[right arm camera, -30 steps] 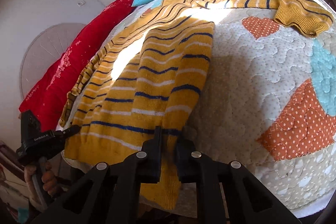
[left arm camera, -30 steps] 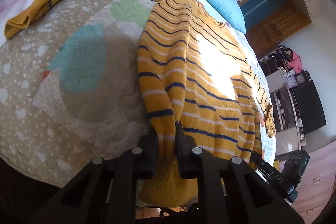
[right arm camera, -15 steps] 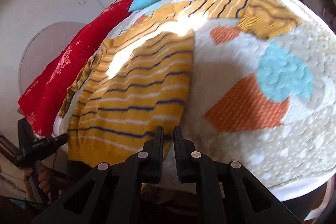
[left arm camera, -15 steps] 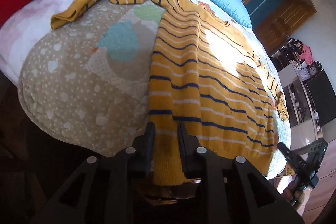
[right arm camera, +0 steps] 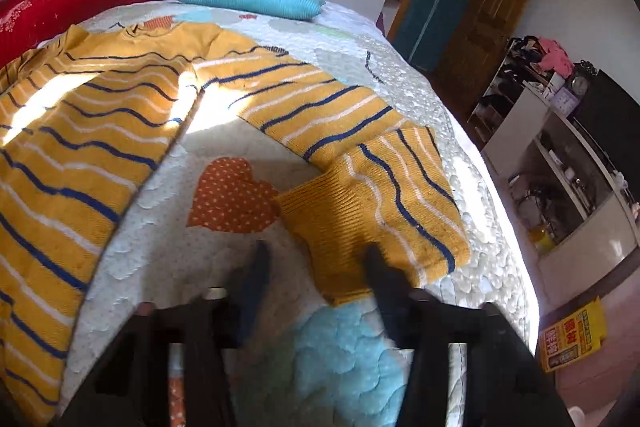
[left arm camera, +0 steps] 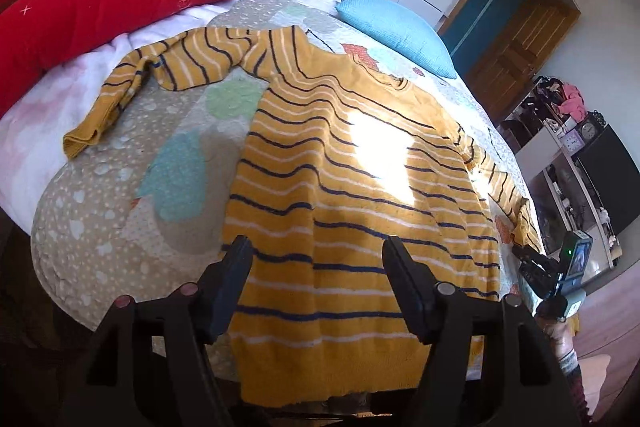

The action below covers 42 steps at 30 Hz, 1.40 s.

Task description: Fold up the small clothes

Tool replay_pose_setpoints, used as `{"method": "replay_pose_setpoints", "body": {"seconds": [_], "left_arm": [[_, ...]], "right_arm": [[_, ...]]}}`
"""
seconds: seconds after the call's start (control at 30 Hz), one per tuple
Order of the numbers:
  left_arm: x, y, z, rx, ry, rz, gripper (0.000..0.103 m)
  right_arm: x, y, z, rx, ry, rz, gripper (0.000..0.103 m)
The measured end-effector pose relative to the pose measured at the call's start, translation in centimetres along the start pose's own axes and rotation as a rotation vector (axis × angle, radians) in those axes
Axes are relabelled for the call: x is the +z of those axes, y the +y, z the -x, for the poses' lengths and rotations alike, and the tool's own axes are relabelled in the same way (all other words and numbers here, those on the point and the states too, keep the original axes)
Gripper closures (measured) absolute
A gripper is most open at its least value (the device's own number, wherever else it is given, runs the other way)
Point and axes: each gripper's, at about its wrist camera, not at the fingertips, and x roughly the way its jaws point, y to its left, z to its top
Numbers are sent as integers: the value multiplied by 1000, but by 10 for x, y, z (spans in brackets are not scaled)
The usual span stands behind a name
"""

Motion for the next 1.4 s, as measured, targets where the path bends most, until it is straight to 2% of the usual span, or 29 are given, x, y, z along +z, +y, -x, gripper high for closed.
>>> {"method": "replay_pose_setpoints", "body": {"seconds": [0.07, 0.1, 0.23, 0.33, 0.37, 0.43, 0.47, 0.5, 0.57, 0.63, 0.7, 0.8, 0.93, 0.97, 1.0, 1.03, 1.07, 1.13, 1.2, 1.3, 1.4], "left_arm": [[2, -10, -5, 6, 10, -23, 37], [3, -14, -8, 9, 13, -31, 37], [7, -19, -20, 13, 33, -35, 37], [9, -20, -31, -2, 60, -13, 37], [9, -20, -33, -9, 69, -6, 37], [8, -23, -37, -15, 78, -6, 37], [6, -25, -39, -14, 82, -10, 37], [7, -25, -42, -13, 88, -12, 37], [6, -27, -48, -16, 105, -12, 37], [5, -29, -55, -24, 124, -7, 37], [4, -33, -59, -39, 142, -5, 37], [0, -38, -59, -48, 146, -19, 37], [1, -34, -51, -41, 130, -21, 36], [1, -31, -48, -40, 122, -12, 36], [2, -28, -45, -42, 114, 1, 36], [3, -24, -43, -44, 104, 15, 36], [3, -19, -40, -45, 95, 29, 35], [3, -10, -35, -49, 83, 49, 35], [3, -2, -30, -49, 73, 58, 35], [3, 12, -23, -48, 51, 78, 35], [3, 28, -16, -55, 23, 113, 35]], "right_arm": [[10, -29, -5, 57, 4, -110, 99], [16, -47, -3, 57, -13, -177, 100], [23, -138, 3, -19, -73, -468, 99], [12, -202, -2, -165, -58, -652, 96], [7, -217, -2, -188, -41, -698, 96], [-9, -239, 7, -179, -42, -775, 94], [-18, -244, 14, -142, -55, -811, 87], [-26, -245, 20, -87, -65, -844, 80], [-41, -241, 26, 49, -89, -897, 53], [-53, -228, 26, 149, -90, -930, 50], [-59, -212, 15, 210, -60, -950, 50], [-65, -193, -8, 212, 11, -975, 49], [-56, -192, -18, 156, -21, -1029, 45], [-52, -197, -22, 146, -25, -1035, 47], [-47, -200, -27, 141, -19, -1034, 55], [-42, -202, -33, 137, -9, -1031, 92], [-37, -205, -37, 138, 12, -1027, 97], [-22, -203, -33, 140, 1, -1012, 97], [9, -190, -22, 144, -38, -925, 97], [67, -150, -3, 198, -89, -776, 97], [126, -97, 11, 292, -132, -657, 97]]}}
